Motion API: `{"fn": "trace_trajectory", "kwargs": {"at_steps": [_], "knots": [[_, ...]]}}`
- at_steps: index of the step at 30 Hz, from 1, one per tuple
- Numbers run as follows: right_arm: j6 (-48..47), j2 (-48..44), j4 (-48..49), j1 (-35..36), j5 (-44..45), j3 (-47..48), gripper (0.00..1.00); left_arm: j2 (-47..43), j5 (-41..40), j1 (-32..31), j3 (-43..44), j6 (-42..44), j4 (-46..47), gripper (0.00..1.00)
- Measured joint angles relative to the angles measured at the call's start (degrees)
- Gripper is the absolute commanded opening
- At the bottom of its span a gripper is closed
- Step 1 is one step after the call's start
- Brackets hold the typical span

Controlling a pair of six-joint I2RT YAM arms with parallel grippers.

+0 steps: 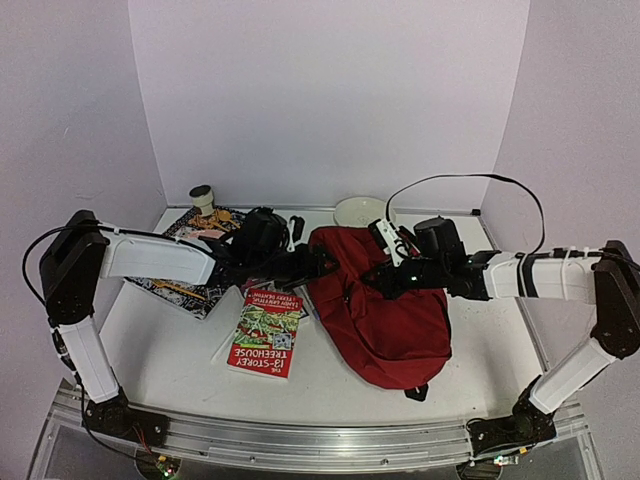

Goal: Pack the student bag
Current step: Pass from the right arm to the left

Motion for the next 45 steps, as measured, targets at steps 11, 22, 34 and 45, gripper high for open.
{"fn": "trace_trajectory", "kwargs": {"at_steps": [11, 22, 34, 45], "knots": [[-3.2, 1.4, 3.5, -1.5, -11.4, 1.2, 0.00, 3.5, 4.5, 1.8, 5.5, -0.3, 0.2, 0.83], [-4.8, 5.6, 3.2, -2.1, -16.3, 5.7, 0.00, 6.9, 7.9, 2.1, 8.9, -1.1, 0.9, 0.42], [-8.1, 5.7, -0.4, -4.5, -16.8, 8.7, 0.00, 5.2, 5.9, 2.4, 8.8, -0.2, 1.5, 0.00], [-5.2, 4.8, -3.1, -4.4, -11.3, 9.2, 0.52, 4.7, 4.7, 2.2, 8.7, -1.0, 1.6, 0.00]]}}
